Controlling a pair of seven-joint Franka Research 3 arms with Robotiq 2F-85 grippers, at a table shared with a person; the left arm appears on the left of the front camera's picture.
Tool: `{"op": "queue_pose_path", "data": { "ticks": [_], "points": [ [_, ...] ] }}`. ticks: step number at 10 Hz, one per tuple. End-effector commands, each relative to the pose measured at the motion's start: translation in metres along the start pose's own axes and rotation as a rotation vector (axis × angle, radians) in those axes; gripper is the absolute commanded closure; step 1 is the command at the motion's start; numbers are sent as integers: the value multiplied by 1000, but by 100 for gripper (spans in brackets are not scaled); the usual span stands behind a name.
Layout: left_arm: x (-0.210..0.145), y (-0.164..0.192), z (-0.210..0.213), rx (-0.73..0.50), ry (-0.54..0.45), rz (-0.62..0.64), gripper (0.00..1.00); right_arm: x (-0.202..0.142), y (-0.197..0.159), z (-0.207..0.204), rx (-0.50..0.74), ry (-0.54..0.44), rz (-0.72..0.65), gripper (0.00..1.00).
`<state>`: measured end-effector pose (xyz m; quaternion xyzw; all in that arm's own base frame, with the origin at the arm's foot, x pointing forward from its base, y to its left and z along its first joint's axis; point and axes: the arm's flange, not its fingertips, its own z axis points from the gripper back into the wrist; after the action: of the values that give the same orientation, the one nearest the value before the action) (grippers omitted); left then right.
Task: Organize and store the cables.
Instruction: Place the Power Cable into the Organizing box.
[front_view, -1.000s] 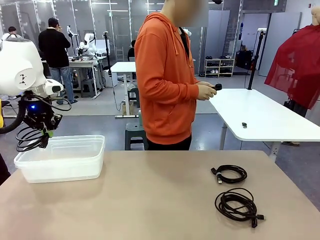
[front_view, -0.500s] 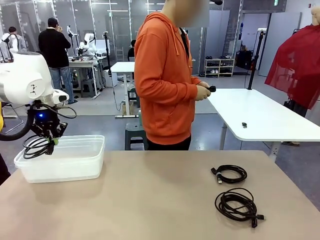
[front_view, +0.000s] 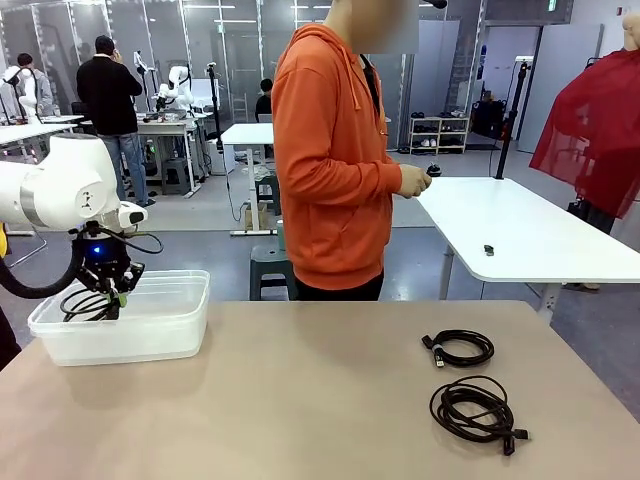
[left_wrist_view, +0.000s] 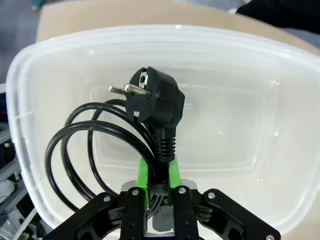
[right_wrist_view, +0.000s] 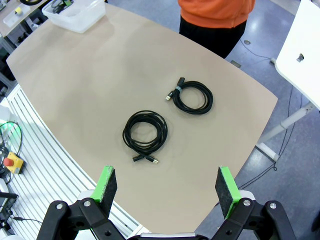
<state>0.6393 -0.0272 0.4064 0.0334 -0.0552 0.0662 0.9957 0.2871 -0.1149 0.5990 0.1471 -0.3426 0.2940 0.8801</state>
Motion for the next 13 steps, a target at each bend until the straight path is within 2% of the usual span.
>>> {"op": "queue_pose_path", "data": {
  "ticks": [1, 6, 7, 8, 9, 10, 11, 12, 13],
  "points": [
    [10, 0, -7, -11, 25, 19, 81, 0, 1, -1, 2, -5, 3, 0],
    [15, -4, -34, -5, 100, 28, 81, 0, 1, -1, 2, -5, 3, 0],
    [14, -3, -33, -6, 99, 33, 72, 0, 1, -1, 2, -5, 3, 0],
    [14, -4, -30, -10, 94, 33, 68, 0, 1, -1, 2, -5, 3, 0],
    [13, -3, -30, -10, 94, 30, 57, 0, 1, -1, 2, -5, 3, 0],
    [11, -2, -29, -16, 94, 23, 53, 0, 1, -1, 2, -5, 3, 0],
    [10, -2, -27, -17, 92, 22, 42, 0, 1, -1, 2, -5, 3, 0],
    [8, -3, -25, -19, 91, 21, 38, 0, 1, -1, 2, -5, 3, 0],
    [5, -2, -24, -28, 93, 17, 27, 0, 1, -1, 2, -5, 3, 0]
  ]
}}
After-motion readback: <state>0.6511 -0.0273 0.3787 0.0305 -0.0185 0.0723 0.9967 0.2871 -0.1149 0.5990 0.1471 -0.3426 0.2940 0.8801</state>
